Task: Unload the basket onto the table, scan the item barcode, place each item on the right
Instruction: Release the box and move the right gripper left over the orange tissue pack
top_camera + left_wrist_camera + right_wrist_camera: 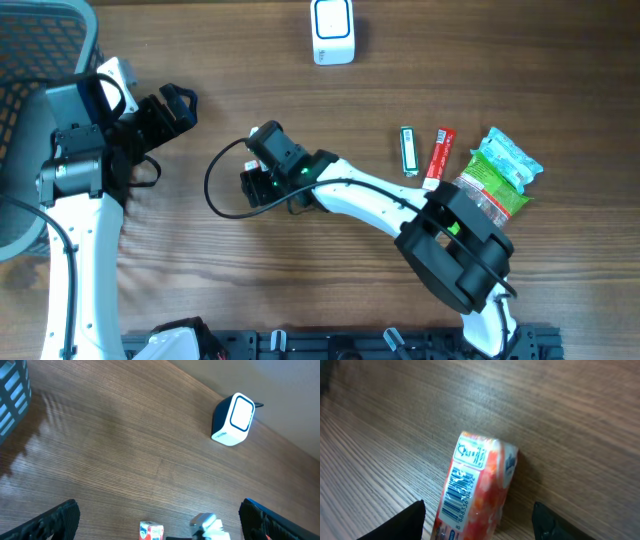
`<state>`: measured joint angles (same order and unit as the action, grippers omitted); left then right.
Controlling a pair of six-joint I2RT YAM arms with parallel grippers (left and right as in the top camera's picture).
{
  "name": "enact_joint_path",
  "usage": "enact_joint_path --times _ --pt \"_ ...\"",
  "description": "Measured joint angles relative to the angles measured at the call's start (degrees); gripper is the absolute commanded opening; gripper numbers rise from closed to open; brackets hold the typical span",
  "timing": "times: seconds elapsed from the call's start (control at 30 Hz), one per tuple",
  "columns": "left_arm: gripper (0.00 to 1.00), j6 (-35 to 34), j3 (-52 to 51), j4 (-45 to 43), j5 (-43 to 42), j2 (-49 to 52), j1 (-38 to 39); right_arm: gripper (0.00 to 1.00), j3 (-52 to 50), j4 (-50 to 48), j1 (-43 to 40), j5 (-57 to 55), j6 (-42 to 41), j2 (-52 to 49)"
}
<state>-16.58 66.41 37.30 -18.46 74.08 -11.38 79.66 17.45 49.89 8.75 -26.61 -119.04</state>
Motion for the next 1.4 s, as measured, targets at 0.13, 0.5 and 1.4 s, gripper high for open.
enact_joint_path --times 0.13,0.5,1.4 --pt "1.0 0.0 0.0 0.0 0.0 0.0 0.0 0.39 0.0 -0.5 0.0 0.0 -0.5 0.0" --pt "1.0 0.0 0.0 0.0 0.0 0.0 0.0 0.17 0.0 2.7 -2.2 0.2 0.5 2.1" --pt "1.0 0.0 0.0 0.0 0.0 0.0 0.0 0.58 0.3 16.0 -11.3 -16.7 4.0 3.8"
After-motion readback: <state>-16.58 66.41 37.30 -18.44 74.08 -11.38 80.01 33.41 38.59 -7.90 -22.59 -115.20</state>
